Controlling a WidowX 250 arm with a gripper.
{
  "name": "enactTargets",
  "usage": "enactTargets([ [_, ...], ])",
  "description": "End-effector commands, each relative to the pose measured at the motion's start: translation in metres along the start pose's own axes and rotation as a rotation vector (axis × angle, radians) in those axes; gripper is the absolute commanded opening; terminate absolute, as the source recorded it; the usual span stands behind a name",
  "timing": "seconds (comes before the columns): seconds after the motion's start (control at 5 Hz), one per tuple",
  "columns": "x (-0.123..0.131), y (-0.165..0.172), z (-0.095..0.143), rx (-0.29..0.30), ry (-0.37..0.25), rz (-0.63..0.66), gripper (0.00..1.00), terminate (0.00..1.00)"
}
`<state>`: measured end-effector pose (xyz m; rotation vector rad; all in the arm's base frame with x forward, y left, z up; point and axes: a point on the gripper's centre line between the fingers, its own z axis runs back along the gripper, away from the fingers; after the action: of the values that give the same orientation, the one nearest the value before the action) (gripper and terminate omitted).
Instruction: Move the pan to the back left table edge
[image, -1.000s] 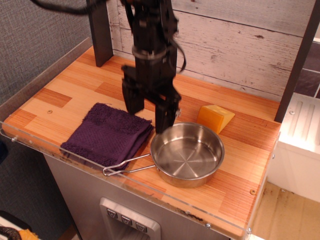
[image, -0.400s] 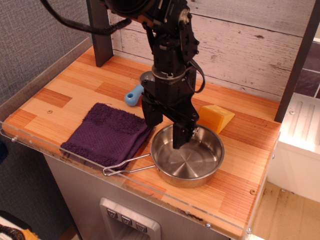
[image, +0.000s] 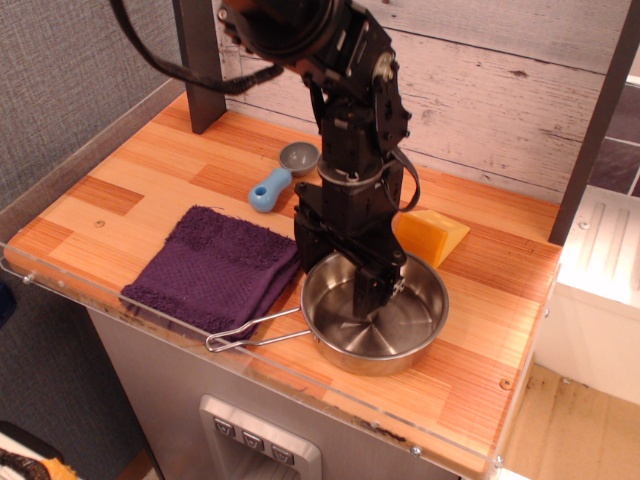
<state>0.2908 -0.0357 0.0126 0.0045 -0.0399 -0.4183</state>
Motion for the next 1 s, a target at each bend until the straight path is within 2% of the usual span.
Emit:
enactTargets([
  [0.0, 0.002, 0.000, -0.002, 0.003, -0.009, 0.001, 0.00, 0.00],
  [0.2, 0.002, 0.000, 0.000, -0.001, -0.019, -0.014, 0.00, 0.00],
  [0.4, 0.004, -0.005, 0.010, -0.014, -0.062, -0.054, 0.00, 0.00],
  [0.6, 0.008, -0.011, 0.025, -0.033, -0.113, -0.143, 0.00, 0.00],
  [0.8, 0.010, -0.016, 0.054, -0.069, -0.198, -0.299, 0.00, 0.00],
])
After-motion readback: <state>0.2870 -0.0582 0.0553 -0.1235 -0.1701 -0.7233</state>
